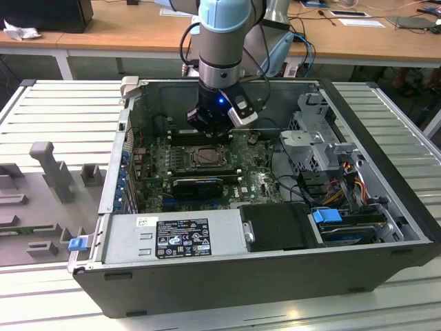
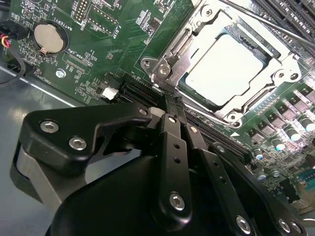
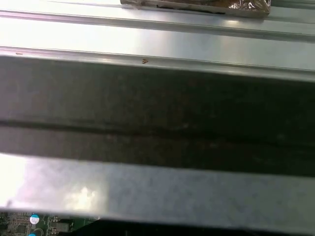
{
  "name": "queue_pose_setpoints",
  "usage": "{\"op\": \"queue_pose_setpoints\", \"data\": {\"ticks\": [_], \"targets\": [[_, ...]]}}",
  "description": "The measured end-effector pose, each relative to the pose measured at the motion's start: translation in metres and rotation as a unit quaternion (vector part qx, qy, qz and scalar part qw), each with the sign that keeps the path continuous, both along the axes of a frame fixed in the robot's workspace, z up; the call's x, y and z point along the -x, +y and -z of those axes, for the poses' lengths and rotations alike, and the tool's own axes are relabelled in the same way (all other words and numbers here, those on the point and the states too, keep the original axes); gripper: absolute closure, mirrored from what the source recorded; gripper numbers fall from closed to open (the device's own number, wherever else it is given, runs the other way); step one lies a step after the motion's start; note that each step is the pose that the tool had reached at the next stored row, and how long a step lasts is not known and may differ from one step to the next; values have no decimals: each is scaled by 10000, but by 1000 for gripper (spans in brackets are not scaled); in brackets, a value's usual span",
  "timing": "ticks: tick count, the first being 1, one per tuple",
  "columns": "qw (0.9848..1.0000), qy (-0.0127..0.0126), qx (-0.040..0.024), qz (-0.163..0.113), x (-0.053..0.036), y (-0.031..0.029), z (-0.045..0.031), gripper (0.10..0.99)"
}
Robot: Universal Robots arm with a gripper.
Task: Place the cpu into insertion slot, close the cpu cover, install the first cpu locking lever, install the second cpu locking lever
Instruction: 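Install the first cpu locking lever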
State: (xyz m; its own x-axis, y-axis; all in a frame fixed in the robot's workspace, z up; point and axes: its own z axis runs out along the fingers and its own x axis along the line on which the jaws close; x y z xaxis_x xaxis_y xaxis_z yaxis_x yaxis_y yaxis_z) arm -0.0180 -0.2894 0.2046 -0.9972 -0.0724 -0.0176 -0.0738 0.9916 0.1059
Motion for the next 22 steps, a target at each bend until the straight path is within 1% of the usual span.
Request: {"op": "queue_pose_setpoints", "data": {"ticks": [2,4,6,7,10,13,15,19,22], "targets": [[10000,0,22,0,0,0,2,980],[10000,1,31,-1,0,-1,7,980],[10000,2,34,0,1,-1,14,980],[10000,-2,26,0,0,1,24,980],[10000,1,30,1,1,-1,36,980],[10000,0,-18,0,0,0,34,980],[10000,-1,-23,1,-1,1,15,980],[10000,0,-21,0,-1,0,-119,980],[10000,0,-21,0,0,-22,-119,980]]}}
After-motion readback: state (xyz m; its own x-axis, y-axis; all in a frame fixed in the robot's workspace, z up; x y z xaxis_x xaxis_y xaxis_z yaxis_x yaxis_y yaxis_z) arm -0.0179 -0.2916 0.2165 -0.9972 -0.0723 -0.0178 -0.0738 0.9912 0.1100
